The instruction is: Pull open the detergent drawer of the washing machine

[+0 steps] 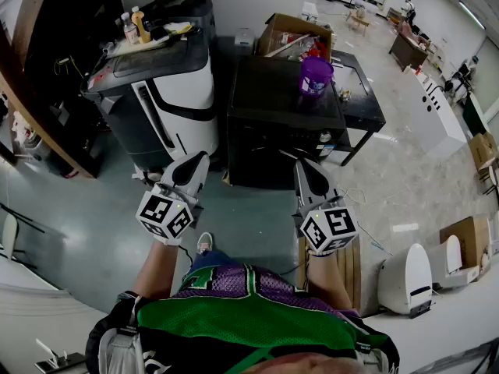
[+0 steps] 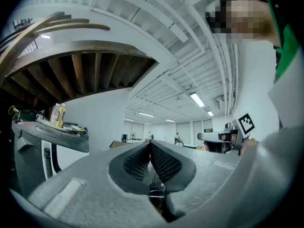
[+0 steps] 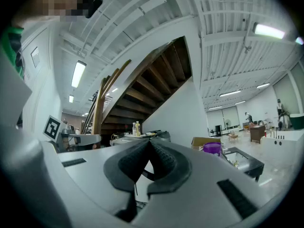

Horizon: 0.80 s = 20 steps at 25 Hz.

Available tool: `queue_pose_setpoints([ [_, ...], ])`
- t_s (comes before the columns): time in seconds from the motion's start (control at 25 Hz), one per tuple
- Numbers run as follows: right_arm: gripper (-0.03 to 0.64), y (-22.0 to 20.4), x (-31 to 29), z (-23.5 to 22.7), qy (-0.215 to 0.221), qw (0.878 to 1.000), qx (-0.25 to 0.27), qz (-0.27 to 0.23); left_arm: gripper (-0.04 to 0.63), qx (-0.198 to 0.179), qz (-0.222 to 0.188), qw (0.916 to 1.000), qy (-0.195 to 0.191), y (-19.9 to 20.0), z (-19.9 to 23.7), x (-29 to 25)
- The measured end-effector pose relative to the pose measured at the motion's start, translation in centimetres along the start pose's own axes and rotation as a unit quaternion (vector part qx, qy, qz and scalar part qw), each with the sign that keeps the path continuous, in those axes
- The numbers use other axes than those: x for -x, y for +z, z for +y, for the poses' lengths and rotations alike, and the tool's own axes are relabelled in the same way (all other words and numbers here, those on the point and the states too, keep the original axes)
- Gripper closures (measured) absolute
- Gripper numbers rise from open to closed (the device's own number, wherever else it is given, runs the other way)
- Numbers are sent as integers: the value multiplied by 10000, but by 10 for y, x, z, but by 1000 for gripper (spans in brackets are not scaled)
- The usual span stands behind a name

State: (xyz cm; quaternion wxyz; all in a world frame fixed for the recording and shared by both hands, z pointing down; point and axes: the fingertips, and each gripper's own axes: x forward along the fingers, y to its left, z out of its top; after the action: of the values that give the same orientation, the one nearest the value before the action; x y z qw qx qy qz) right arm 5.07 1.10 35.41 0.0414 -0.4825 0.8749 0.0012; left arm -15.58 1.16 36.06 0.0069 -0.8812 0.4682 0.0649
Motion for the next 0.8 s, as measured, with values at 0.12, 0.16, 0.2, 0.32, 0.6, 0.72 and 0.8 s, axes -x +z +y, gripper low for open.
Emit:
queue_pose_setpoints([
  [0.12,617,5,-1,-2,23,10000,40,-20,577,-55,2,10000,83,1,3,-1],
  [0.16,617,5,0,-2,18,10000,48,-22,577,-54,-1,9999,88,2,3,-1],
  [0.2,617,6,1,-3,11,10000,51,-23,577,-46,-4,10000,85,2,1,-1],
  [0.32,617,6,3,-4,8,10000,33,-28,577,-37,-4,10000,48,1,-3,-2],
  [0.6,617,9,5,-4,-2,10000,4,-85,577,-51,29,10000,-18,1,-8,-6],
  [0.72,617,14,5,-6,23,9999,-44,-140,577,-53,58,10000,-20,2,-10,-8],
  [0.8,617,16,5,-7,43,9998,-79,-150,577,-51,77,10000,-22,3,-12,-10],
])
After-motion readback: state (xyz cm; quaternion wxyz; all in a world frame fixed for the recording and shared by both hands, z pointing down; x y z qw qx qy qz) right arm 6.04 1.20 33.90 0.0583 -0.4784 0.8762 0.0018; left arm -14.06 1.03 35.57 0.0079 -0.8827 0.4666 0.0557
